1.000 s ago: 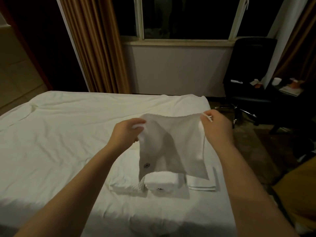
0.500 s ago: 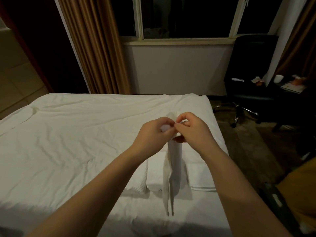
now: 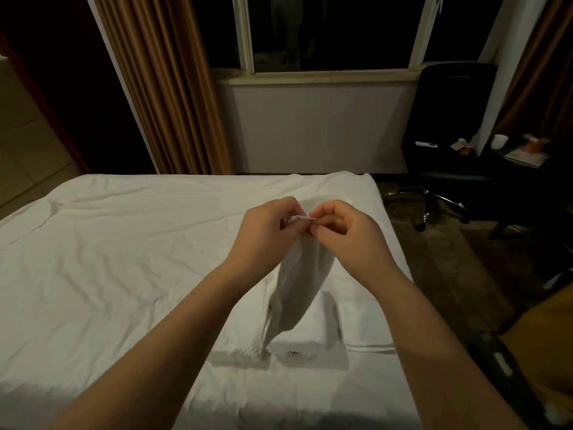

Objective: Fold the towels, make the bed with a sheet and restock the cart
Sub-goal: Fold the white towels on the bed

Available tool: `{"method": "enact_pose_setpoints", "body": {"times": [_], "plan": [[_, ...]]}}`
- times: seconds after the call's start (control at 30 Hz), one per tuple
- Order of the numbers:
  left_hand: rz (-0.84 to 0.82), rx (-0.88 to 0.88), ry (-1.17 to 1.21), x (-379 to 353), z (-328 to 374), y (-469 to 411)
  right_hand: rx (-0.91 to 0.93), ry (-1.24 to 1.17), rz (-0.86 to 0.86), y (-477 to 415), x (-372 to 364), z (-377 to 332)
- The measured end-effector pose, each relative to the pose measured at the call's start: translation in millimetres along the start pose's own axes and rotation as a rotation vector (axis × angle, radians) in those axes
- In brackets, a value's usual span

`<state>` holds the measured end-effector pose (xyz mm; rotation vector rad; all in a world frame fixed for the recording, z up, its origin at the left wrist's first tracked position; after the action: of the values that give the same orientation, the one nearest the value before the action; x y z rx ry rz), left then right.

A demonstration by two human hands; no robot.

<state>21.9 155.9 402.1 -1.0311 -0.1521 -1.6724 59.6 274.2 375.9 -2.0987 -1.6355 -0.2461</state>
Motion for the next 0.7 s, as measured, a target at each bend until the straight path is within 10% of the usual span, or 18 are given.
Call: {"method": "enact_pose_setpoints", "body": {"times": [0.7], "plan": [[-0.165, -0.051, 0.159, -4.0, 0.3, -15.2, 0.092, 0.408, -0.045, -14.3, 29.3, -0.7]]}}
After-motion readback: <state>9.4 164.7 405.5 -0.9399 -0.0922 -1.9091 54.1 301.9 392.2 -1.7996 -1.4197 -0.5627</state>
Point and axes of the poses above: each hand's wrist, its own y-axis away from the middle knuckle, its own x-axis out of the back of the hand, z = x × y, the point moved 8 cm from there along -y, towards the middle knuckle
